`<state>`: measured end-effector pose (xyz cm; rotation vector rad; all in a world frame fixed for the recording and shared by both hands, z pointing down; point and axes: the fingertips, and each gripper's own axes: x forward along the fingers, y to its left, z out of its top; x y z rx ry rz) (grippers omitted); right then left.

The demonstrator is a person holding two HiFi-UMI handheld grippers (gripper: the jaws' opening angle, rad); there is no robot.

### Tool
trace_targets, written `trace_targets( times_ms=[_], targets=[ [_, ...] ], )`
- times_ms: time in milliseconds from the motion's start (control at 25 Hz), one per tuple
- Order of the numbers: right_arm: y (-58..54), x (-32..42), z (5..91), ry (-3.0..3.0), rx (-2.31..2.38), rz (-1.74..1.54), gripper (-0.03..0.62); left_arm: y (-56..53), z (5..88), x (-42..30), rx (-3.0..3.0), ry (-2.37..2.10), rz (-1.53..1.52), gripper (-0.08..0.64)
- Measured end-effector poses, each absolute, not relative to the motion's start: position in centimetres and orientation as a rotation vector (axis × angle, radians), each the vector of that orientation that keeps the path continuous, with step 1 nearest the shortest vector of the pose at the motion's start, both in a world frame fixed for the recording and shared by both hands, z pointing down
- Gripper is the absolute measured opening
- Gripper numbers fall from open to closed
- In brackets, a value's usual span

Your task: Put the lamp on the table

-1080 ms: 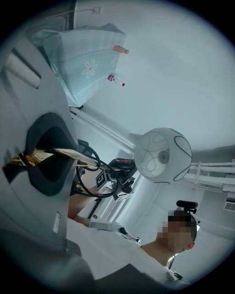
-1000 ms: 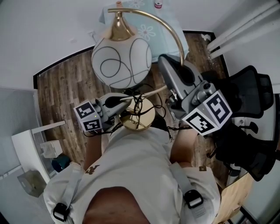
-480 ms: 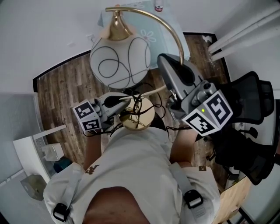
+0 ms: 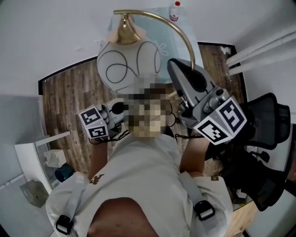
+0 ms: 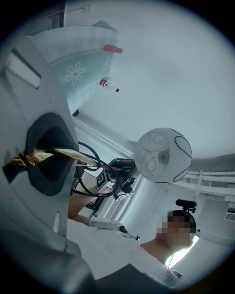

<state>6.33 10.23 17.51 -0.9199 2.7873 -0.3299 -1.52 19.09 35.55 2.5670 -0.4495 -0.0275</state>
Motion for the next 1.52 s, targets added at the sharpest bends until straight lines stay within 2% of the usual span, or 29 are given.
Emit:
trace_targets(
  times_ms=[1000,1520],
  targets=[
    [-3.8,8.2,16.7,2.829,-0.813,-0.33,0.0,5.3,34.7,0.9,2.566,-0.547,-0.039,0.0],
    [-14.4,7.6,20.2,2.844,-0.912,-0.372,0.0,-5.0,38.0,0.3,2.543,-0.459,-0.029,0.0]
  ],
)
